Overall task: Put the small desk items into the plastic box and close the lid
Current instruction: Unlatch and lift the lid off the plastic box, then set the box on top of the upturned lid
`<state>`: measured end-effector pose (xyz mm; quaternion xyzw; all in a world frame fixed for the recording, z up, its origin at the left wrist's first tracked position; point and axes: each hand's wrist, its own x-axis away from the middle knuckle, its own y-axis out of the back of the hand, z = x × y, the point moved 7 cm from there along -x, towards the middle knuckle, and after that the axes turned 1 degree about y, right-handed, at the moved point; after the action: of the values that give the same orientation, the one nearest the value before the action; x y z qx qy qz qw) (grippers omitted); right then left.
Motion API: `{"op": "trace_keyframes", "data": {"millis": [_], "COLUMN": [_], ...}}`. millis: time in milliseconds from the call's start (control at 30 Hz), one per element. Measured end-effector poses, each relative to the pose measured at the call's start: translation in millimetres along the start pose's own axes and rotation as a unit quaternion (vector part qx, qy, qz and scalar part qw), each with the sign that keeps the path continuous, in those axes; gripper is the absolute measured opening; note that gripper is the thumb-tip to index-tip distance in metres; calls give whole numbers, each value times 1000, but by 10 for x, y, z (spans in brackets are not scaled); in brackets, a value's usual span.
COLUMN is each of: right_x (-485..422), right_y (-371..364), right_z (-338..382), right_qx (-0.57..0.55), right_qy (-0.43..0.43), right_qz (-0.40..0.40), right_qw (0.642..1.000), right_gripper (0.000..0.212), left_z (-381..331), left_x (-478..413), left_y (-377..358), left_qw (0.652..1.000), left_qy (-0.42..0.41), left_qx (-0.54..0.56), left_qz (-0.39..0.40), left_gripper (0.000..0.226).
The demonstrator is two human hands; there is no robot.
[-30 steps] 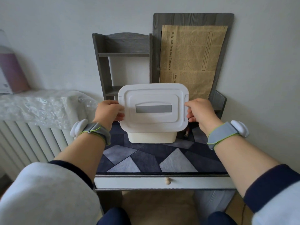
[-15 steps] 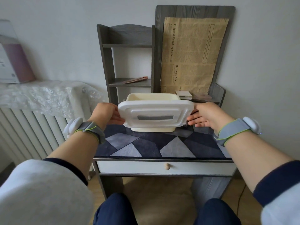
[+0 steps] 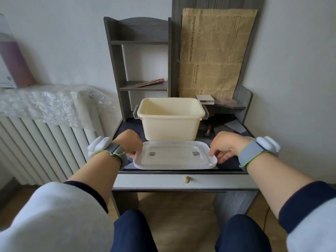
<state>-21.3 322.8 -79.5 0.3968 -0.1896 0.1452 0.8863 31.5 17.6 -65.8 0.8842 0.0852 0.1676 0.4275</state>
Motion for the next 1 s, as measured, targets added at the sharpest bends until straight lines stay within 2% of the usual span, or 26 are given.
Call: {"op": "trace_keyframes", "data": {"millis": [200,433,500,600,633,667,700,733,800,900,1000], "right_x": [-146,-213,-237,-276,-287,-305,-325,-344,-389,-447,-477], "right_y": [-145,-138,-58,234,333,409,461,495,514,471,431], "right_z": [-57,-75,-28,127,182,238,290,338,430,539,606], "right_qx": [47,109,90,29,-1,-37,-75,-111,-177,-238,-247], "right_qy": [0,-9,7,54,70,84,95,106,119,126,130], "right_qz": [2,11,-27,-166,-202,-221,-227,-223,-197,-150,-125], "right_qw": [999,994,996,984,977,971,966,963,957,951,952], "right_gripper": [48,33,40,49,52,55,58,61,64,76,88], "left_z": [70,65,64,-30,-38,2,61,110,92,31,-70], "left_x": [-60,-137,-166,-242,-270,-315,-390,-439,-476,-560,-642], "left_y": [-157,-186,-159,-12,37,84,119,170,183,106,45], "left_qw": [999,994,994,990,990,992,985,963,931,913,909], "left_qy": [-2,21,8,-15,-21,8,28,46,51,82,58], "left_qx": [-54,-107,-109,-105,-80,-13,103,214,328,389,409], "left_qz": [7,17,-10,-90,-111,-124,-138,-157,-153,-95,-58], "left_gripper": [33,29,27,29,30,31,33,39,51,62,65]}}
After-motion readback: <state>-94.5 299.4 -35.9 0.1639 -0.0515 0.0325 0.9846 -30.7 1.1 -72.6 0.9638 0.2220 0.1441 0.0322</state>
